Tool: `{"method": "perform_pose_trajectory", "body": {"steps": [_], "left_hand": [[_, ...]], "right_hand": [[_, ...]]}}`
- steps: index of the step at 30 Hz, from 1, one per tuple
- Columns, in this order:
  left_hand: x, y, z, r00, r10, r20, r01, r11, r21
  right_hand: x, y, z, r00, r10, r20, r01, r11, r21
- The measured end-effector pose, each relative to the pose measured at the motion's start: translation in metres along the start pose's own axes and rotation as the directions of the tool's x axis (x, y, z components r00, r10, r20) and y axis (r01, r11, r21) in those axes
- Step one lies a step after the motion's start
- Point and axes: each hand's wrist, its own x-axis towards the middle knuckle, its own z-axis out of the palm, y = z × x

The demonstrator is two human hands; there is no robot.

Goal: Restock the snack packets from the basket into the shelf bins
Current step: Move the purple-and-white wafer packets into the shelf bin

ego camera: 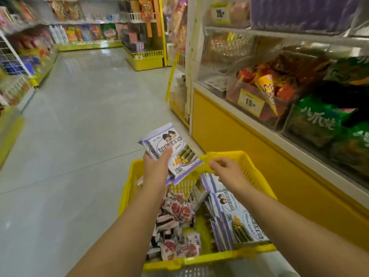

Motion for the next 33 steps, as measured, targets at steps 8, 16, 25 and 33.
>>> {"method": "perform_pose_trajectory", "body": {"steps": [8,16,25,33], "left_hand": [[0.041,-0.082,-0.034,0.997,-0.073,0.016,0.072,0.996,0.043],[0.068,-0.101,-0.036,0.998,-0.062,-0.028,0.064,0.996,0.069],[0.062,-0.091,-0.036,1.000,-0.007,-0.030,0.008,0.999,0.047],[0.023,-0.016,-0.013,0.978,0.203,-0.057,-0.206,0.976,-0.064]], "right_hand": [[0.072,0.079,0.046,0.989,0.055,0.138,0.033,0.828,-0.560],[0.107,0.116,0.088,0.996,0.053,0.069,0.012,0.705,-0.709],[0.099,0.105,0.088,0.967,0.063,0.245,0.145,0.656,-0.741],[0.053,-0.008,-0.014,0.954,-0.261,-0.150,0.142,0.830,-0.539]]}}
